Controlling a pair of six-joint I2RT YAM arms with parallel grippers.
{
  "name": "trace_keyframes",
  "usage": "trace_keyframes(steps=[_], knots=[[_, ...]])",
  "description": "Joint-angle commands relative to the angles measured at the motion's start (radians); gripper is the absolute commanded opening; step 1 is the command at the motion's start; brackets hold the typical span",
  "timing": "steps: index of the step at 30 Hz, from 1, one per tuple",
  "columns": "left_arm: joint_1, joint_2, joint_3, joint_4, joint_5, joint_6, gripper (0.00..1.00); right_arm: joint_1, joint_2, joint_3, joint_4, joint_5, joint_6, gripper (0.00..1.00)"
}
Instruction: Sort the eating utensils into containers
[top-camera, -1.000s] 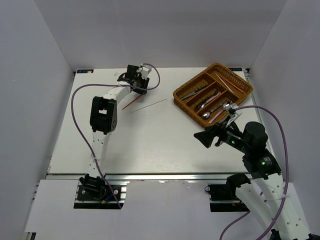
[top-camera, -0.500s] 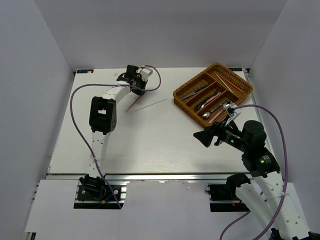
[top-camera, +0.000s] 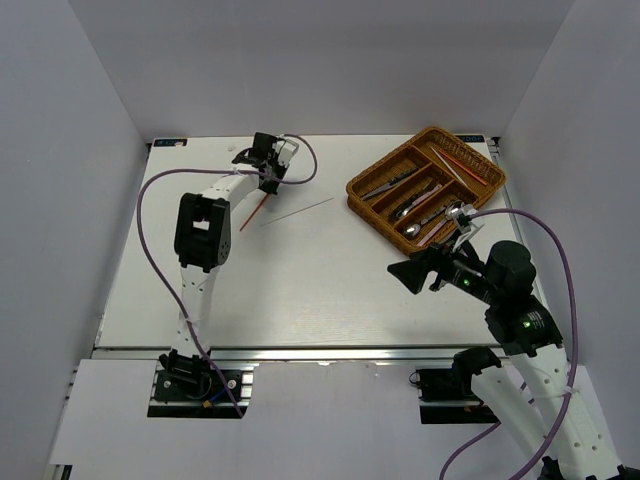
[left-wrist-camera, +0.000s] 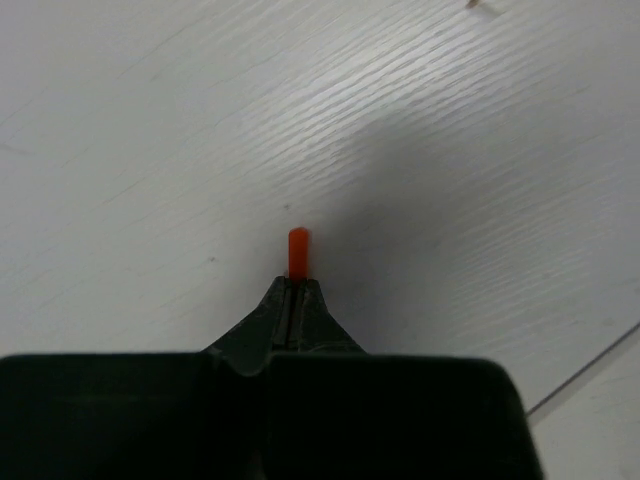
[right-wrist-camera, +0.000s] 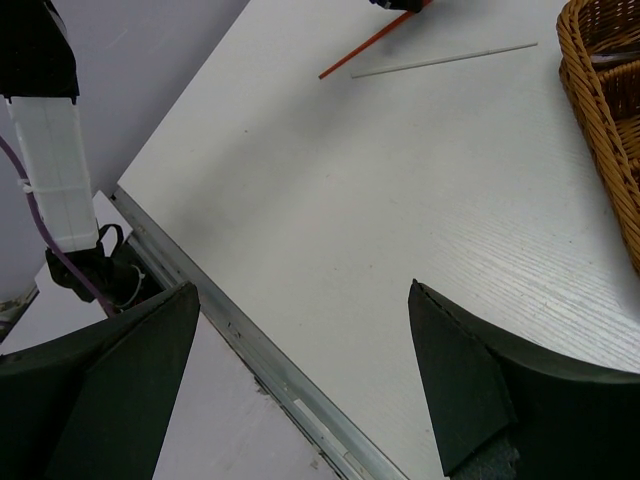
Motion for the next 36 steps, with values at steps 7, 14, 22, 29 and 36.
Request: trace_keyframes(steps=[7,14,22,29,36], knots=[[0.013,-0.302,-0.050,-0.074,-0.268,-0.171,0.00,0.001,0.018,-0.025,0.146,-0.039,0.074,0.89],[0.005,-0.640,-0.315,-0.021,-0.081,-0.538,0.00,0.053,0.171,-0.141,0.493,-0.065,0.237,0.88],[-0.122,-1.070,-0.776,0.295,0.004,-0.938,0.00,0.328,0.504,0.091,0.596,0.157,0.186,0.89],[-0.219,-1.313,-1.040,0.484,-0.038,-1.167,0.00,0.455,0.770,0.369,0.506,0.255,0.165,0.82],[-0.222,-1.370,-1.101,0.545,0.023,-1.207,0.00,0.526,0.916,0.506,0.412,0.355,0.154,0.75]])
